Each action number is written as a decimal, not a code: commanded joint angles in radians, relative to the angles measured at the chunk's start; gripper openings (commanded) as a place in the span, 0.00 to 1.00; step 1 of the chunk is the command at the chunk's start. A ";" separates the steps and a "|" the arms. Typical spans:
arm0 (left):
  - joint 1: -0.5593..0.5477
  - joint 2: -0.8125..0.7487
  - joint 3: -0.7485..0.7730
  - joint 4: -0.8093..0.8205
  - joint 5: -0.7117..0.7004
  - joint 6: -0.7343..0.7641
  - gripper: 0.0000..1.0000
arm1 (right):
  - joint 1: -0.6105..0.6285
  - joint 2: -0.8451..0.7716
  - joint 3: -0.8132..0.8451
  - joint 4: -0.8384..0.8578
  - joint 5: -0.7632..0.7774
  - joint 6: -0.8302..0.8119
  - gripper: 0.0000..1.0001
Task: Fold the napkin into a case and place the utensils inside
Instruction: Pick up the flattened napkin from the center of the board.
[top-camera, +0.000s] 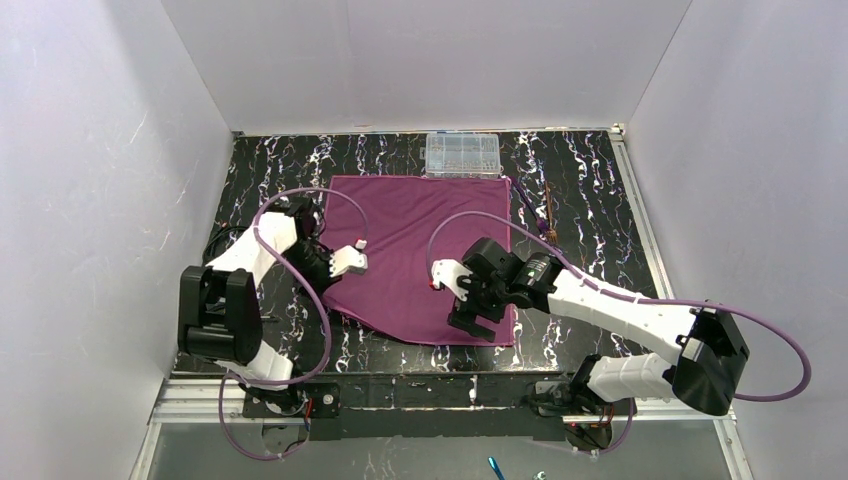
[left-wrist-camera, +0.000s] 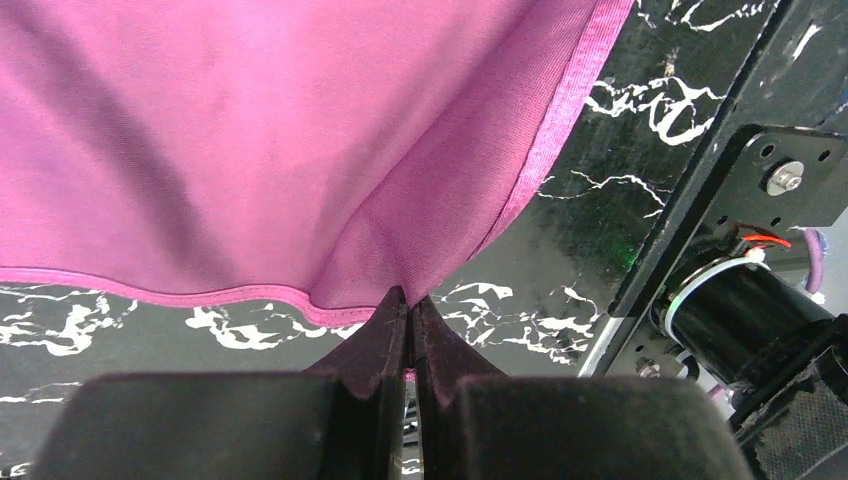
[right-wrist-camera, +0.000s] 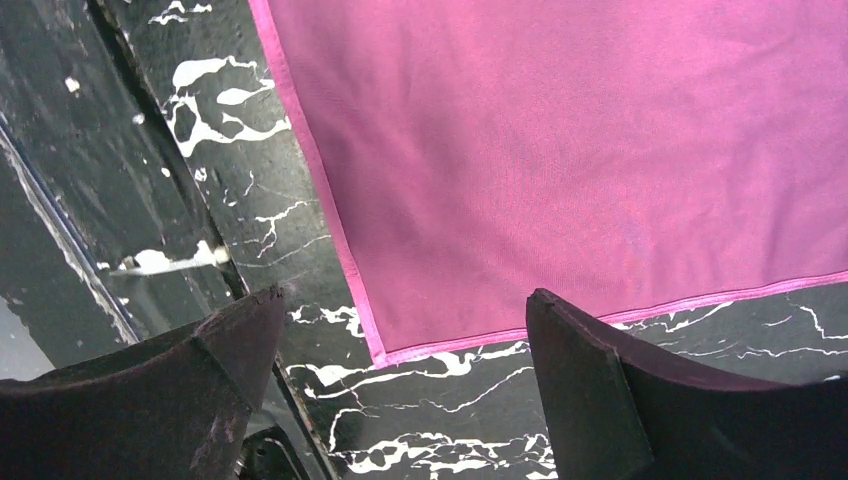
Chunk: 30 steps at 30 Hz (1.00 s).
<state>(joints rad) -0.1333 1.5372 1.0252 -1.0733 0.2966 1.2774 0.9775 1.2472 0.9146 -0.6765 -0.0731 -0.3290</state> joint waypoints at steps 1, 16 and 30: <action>0.022 0.048 0.101 -0.074 0.054 -0.052 0.00 | 0.010 0.003 0.020 -0.018 -0.058 -0.104 0.99; 0.073 0.200 0.269 -0.147 0.110 -0.101 0.00 | 0.120 0.076 -0.105 0.230 -0.009 -0.128 0.96; 0.087 0.226 0.300 -0.142 0.092 -0.112 0.00 | 0.140 0.148 -0.150 0.314 0.149 -0.137 0.80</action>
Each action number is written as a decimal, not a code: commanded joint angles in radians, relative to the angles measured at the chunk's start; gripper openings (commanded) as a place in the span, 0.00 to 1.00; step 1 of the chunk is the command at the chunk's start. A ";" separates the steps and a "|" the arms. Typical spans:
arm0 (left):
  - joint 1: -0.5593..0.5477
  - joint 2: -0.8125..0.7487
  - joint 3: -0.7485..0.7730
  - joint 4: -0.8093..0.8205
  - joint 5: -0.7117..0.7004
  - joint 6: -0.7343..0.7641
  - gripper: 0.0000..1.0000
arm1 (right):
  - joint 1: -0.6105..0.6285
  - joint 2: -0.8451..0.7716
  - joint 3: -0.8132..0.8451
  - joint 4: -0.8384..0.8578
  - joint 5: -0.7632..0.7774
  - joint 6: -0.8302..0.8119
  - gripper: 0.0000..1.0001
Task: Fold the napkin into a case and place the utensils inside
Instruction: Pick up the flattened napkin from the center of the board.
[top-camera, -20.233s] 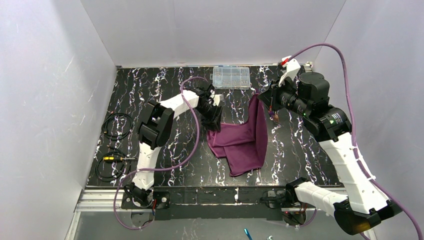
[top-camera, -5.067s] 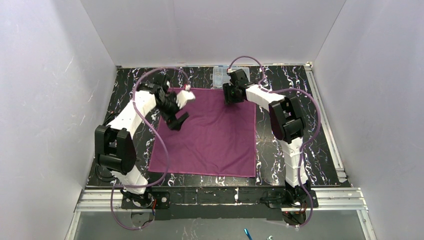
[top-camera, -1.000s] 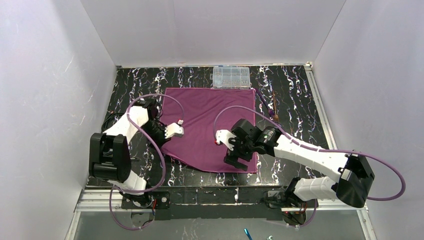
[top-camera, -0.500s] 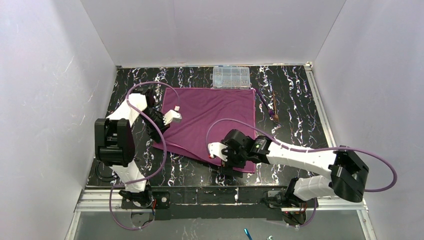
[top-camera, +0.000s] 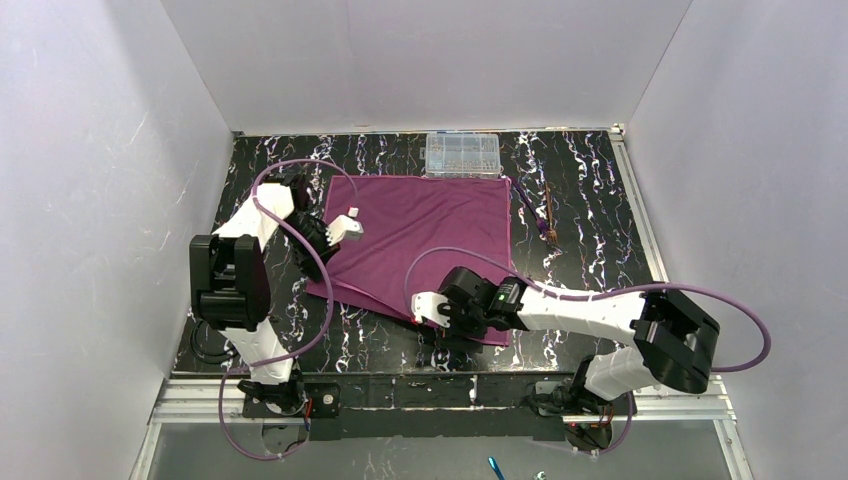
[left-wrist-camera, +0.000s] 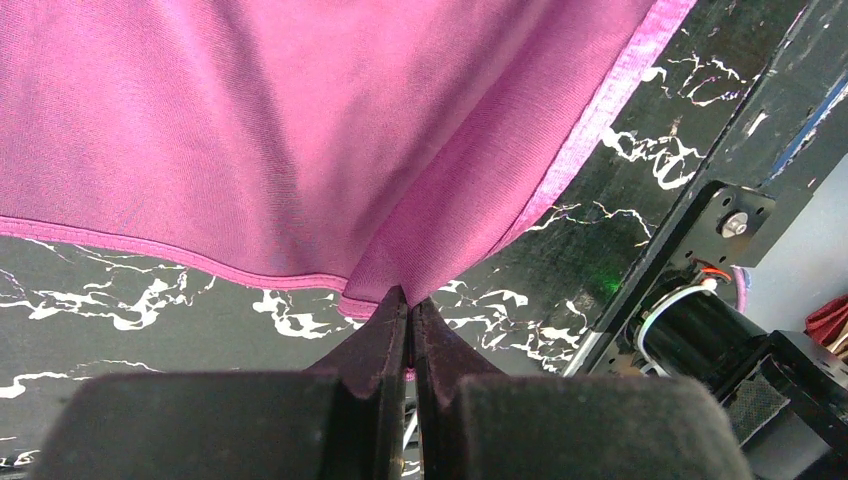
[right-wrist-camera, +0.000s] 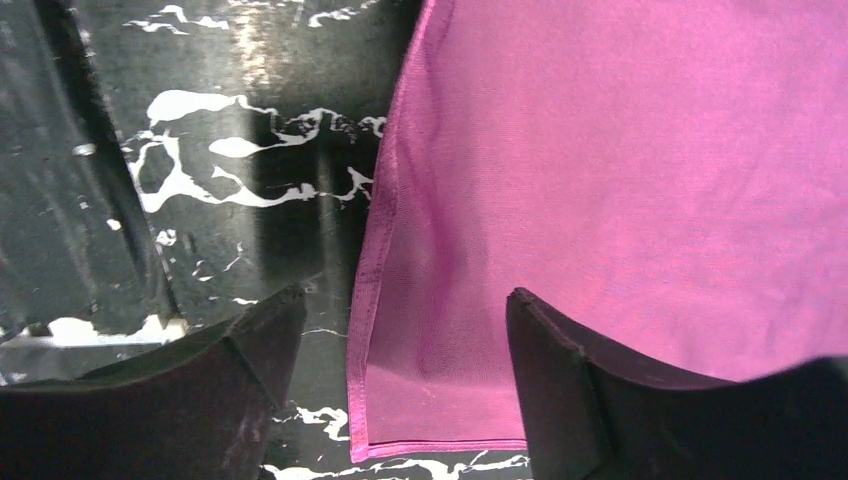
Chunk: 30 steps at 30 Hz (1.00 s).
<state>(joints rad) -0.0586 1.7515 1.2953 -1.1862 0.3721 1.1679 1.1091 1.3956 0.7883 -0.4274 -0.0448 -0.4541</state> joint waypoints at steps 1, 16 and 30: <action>0.015 0.011 0.034 -0.029 0.015 -0.002 0.00 | 0.009 -0.003 -0.026 0.073 0.151 -0.014 0.72; 0.019 -0.078 0.051 -0.179 0.076 0.023 0.00 | 0.007 -0.069 0.090 -0.129 0.077 0.000 0.01; 0.006 -0.240 -0.092 -0.443 0.049 0.089 0.00 | 0.032 -0.063 0.243 -0.392 -0.171 0.074 0.01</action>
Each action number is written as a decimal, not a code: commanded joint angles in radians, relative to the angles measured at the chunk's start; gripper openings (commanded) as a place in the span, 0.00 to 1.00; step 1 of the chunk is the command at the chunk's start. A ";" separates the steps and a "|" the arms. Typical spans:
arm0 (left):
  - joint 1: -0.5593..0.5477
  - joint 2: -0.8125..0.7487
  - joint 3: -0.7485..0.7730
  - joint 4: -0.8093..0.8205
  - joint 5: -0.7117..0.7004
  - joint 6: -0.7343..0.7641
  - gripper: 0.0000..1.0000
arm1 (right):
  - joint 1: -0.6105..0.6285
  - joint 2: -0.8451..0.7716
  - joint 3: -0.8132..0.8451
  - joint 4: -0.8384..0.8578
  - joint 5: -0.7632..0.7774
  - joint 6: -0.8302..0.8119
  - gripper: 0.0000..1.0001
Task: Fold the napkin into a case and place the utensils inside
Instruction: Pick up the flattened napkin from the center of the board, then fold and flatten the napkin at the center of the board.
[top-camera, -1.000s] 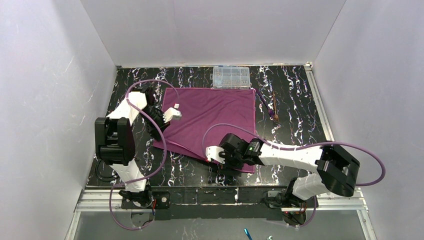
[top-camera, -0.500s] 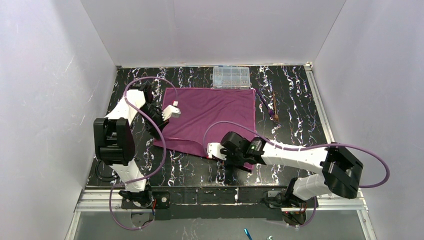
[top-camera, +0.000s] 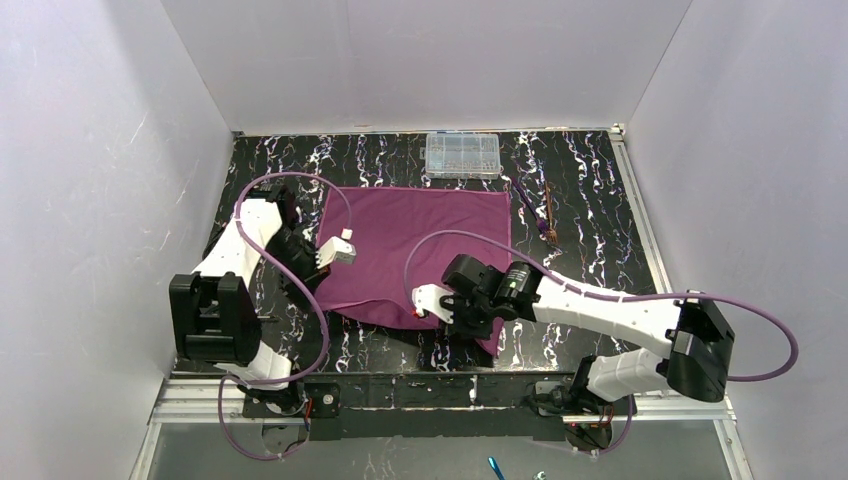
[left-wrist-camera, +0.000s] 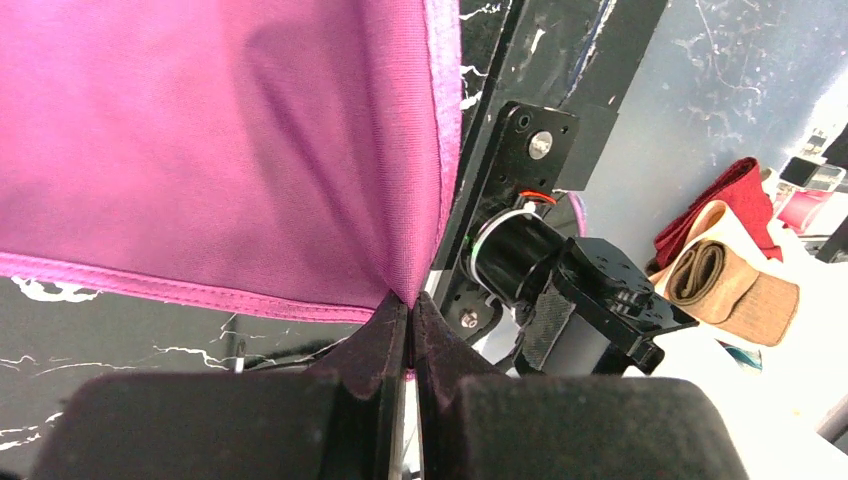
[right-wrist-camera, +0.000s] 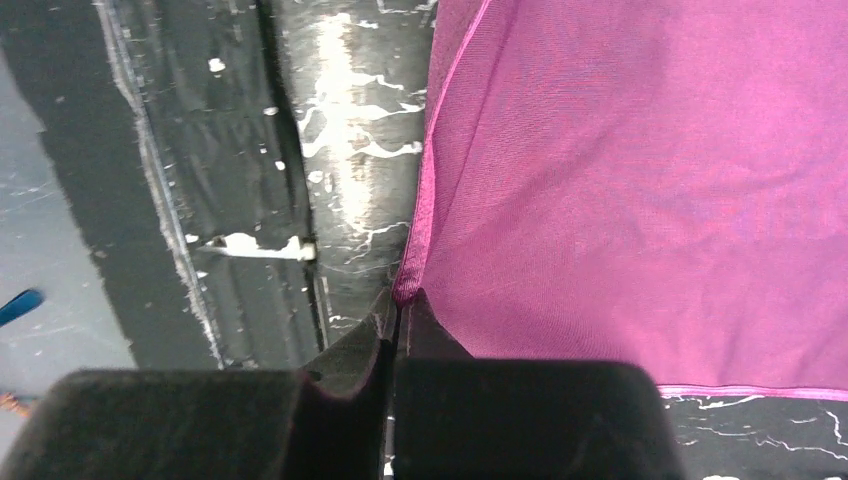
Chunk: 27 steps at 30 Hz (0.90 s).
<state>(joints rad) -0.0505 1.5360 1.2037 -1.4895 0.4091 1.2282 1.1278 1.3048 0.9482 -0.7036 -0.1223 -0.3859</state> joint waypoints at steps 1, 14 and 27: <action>-0.002 -0.026 0.004 -0.155 0.010 0.027 0.00 | 0.013 0.046 0.102 -0.146 -0.095 -0.008 0.01; -0.004 0.027 0.195 0.271 0.004 -0.208 0.00 | -0.193 0.137 0.250 -0.010 0.049 -0.181 0.01; -0.008 0.376 0.510 0.515 -0.137 -0.409 0.00 | -0.451 0.450 0.464 0.097 -0.065 -0.283 0.01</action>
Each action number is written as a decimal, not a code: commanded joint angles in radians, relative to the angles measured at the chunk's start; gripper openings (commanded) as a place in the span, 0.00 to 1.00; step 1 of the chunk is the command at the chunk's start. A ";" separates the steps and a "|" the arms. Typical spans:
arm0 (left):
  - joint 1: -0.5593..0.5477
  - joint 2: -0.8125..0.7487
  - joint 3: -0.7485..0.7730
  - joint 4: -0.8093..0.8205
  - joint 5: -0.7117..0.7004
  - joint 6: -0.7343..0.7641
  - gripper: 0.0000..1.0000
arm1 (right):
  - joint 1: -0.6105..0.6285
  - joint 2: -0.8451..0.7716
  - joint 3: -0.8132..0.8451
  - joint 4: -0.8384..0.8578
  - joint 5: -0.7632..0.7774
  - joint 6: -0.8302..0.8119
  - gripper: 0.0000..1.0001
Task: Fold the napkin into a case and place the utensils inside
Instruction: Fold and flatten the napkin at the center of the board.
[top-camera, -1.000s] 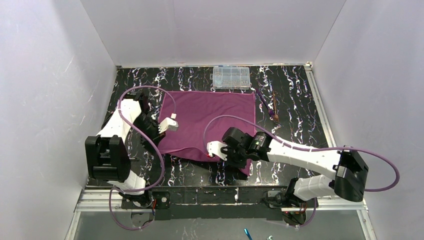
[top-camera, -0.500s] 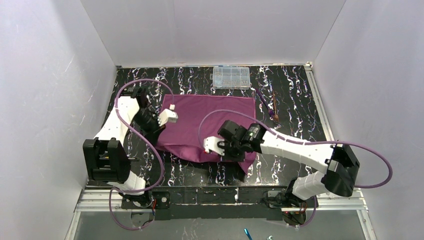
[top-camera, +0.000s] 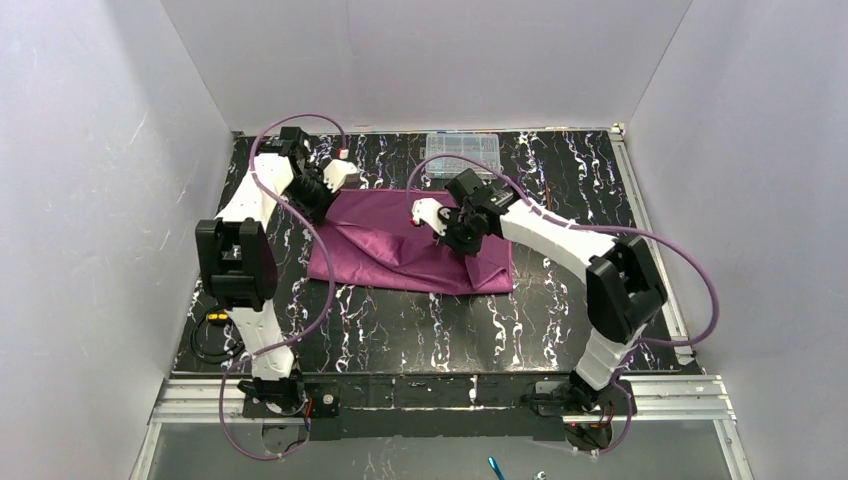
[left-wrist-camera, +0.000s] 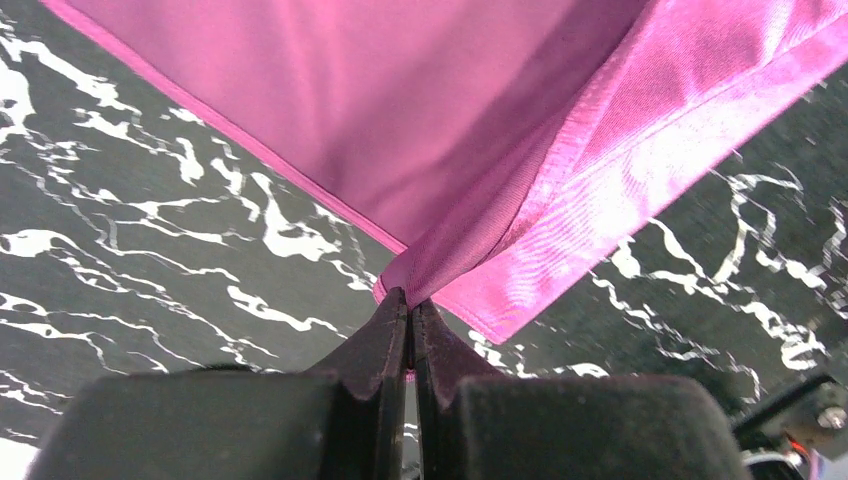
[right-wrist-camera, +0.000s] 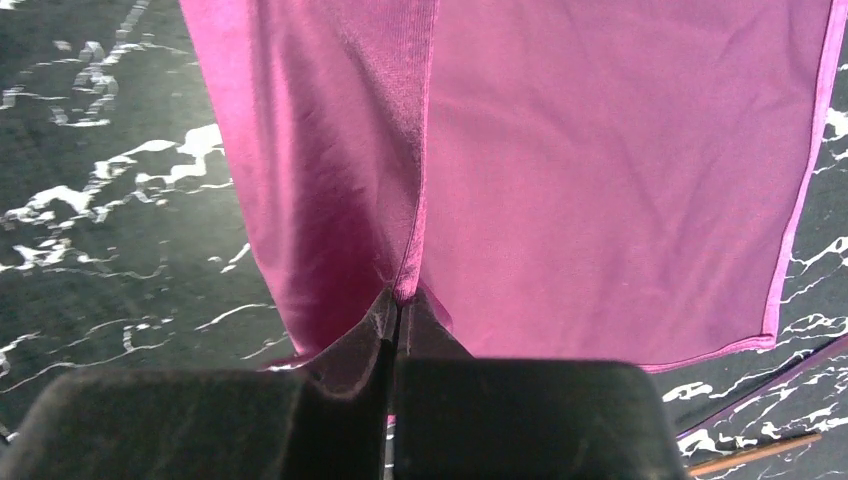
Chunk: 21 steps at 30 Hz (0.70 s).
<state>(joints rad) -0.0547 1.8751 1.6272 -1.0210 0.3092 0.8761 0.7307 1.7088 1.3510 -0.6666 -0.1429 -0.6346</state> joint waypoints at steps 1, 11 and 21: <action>-0.005 0.057 0.104 0.055 -0.045 -0.059 0.00 | -0.074 0.061 0.068 0.077 -0.040 -0.035 0.01; -0.020 0.219 0.231 0.101 -0.120 -0.059 0.00 | -0.179 0.248 0.241 0.148 -0.026 -0.013 0.01; -0.064 0.300 0.272 0.154 -0.179 -0.062 0.00 | -0.183 0.426 0.407 0.091 0.000 -0.008 0.01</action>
<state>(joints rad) -0.1009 2.1727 1.8591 -0.8814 0.1658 0.8227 0.5472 2.0956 1.6981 -0.5522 -0.1566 -0.6468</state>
